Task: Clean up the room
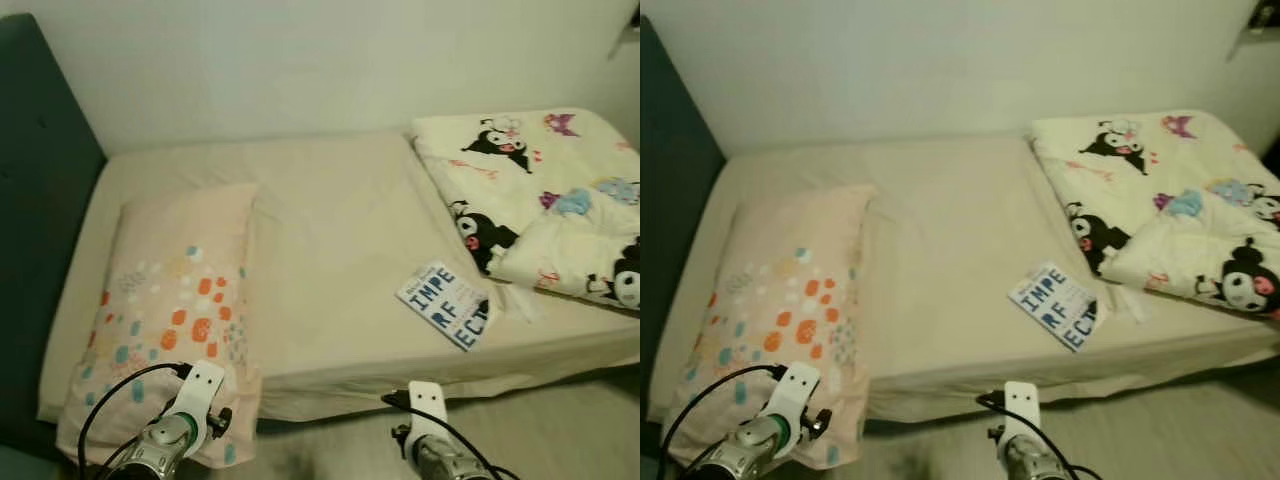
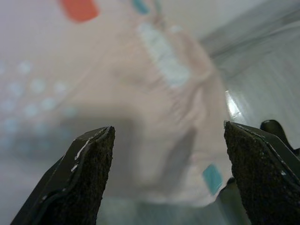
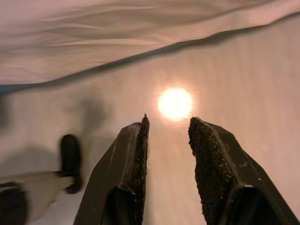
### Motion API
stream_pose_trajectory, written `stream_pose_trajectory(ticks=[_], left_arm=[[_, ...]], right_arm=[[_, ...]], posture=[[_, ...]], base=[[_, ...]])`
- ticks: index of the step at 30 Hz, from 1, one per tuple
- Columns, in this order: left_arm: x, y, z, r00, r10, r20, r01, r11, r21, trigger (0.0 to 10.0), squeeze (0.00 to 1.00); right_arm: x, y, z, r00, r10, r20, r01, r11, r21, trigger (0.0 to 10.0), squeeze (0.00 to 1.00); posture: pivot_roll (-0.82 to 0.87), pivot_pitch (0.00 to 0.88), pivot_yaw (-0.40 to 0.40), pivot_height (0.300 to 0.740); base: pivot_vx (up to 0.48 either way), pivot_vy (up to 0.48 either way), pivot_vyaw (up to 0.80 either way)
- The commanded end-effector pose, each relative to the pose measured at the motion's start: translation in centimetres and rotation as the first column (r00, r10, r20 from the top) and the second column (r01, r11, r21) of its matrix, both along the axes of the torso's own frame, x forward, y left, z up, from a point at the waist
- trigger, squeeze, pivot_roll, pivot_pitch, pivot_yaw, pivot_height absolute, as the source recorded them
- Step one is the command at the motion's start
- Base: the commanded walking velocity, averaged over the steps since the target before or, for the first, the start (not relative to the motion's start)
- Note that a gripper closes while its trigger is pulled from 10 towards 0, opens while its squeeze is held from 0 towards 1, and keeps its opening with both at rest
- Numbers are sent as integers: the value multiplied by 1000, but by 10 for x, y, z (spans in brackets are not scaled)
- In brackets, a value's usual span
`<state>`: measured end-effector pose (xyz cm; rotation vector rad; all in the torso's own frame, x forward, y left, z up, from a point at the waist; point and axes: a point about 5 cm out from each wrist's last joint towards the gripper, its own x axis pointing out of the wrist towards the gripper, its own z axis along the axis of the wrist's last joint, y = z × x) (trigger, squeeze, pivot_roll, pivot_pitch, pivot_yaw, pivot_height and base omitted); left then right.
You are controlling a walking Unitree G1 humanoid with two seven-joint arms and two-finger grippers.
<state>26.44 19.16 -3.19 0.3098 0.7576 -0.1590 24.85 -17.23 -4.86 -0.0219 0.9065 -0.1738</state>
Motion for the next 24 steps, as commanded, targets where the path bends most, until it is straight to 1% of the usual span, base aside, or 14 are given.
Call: stream_pose_trajectory(ticks=[1, 2, 3, 6, 7, 8, 9, 10, 12, 13, 15, 17, 19, 24], left_arm=[[-1, 3, -1, 1000, -17, -12, 17, 1000, 16, 10000, 0], [0, 2, 0, 1000, -23, -10, 23, 1000, 18, 10000, 0], [1, 1, 1, 1000, -29, -10, 29, 999, 24, 10000, 0], [1, 0, 1, 999, -31, -8, 31, 999, 31, 10000, 0], [2, -1, 1, 999, -34, -5, 35, 998, 43, 10000, 0], [3, -3, 1, 999, -38, -2, 38, 998, 55, 10000, 0], [4, -3, 2, 999, -36, 5, 36, 998, 59, 10000, 0], [4, -3, 2, 999, -36, 5, 36, 998, 59, 10000, 0], [4, -5, 2, 1000, -25, 11, 25, 999, 37, 10000, 0], [4, -5, 2, 1000, -25, 11, 25, 999, 37, 10000, 0], [2, -6, 0, 1000, -14, 8, 14, 1000, 23, 10000, 0], [2, -6, 0, 1000, -9, 8, 9, 1000, 22, 10000, 0], [1, -4, 0, 1000, -8, 15, 8, 999, 33, 10000, 0], [1, -2, 1, 1000, 13, 24, -14, 1000, 23, 10000, 0]], right_arm=[[-6, -10, -3, 1000, -18, -19, 18, 1000, -8, 10000, 0], [-5, -12, -2, 1000, -22, -13, 22, 1000, -7, 10000, 0], [-5, -15, -2, 999, -50, -5, 50, 999, 4, 10000, 0], [-7, -17, -3, 996, -86, 5, 86, 996, 17, 10000, 0], [-10, -15, -5, 995, -97, 0, 97, 995, 35, 10000, 0], [-13, -11, -8, 995, -101, -8, 101, 993, 55, 10000, 0], [-16, -6, -11, 996, -92, -17, 93, 994, 61, 10000, 0], [-16, -6, -11, 996, -92, -17, 93, 994, 61, 10000, 0], [-20, 10, -14, 996, -84, -14, 85, 990, 109, 10000, 0], [-20, 10, -14, 996, -84, -14, 85, 990, 109, 10000, 0], [-23, 18, -17, 998, -61, -16, 62, 989, 132, 10000, 0], [-25, 20, -18, 999, -42, -23, 44, 990, 132, 10000, 0], [-27, 21, -19, 999, -32, -25, 35, 993, 115, 10000, 0], [-26, 21, -18, 1000, -1, -19, 3, 995, 99, 10000, 0]], posture=[[-77, 68, 43, 740], [-77, 68, 43, 740], [-38, 53, 65, 740], [-14, 56, 57, 740], [27, 50, 59, 740], [27, 50, 59, 740], [55, 43, 66, 740], [55, 43, 66, 740], [83, 45, 76, 740], [83, 45, 76, 740], [105, 50, 65, 740], [105, 50, 65, 740], [78, 27, 60, 740], [75, 38, 56, 740]], base=[[0, 0, 0], [0, 0, 0], [0, 0, 0], [0, 0, 0], [0, 0, 0], [0, 0, 0], [0, 0, 0], [0, 0, 0], [0, 0, 0], [0, 0, 0], [0, 0, 0], [0, 0, 0], [0, 0, 0], [0, 0, 0]])
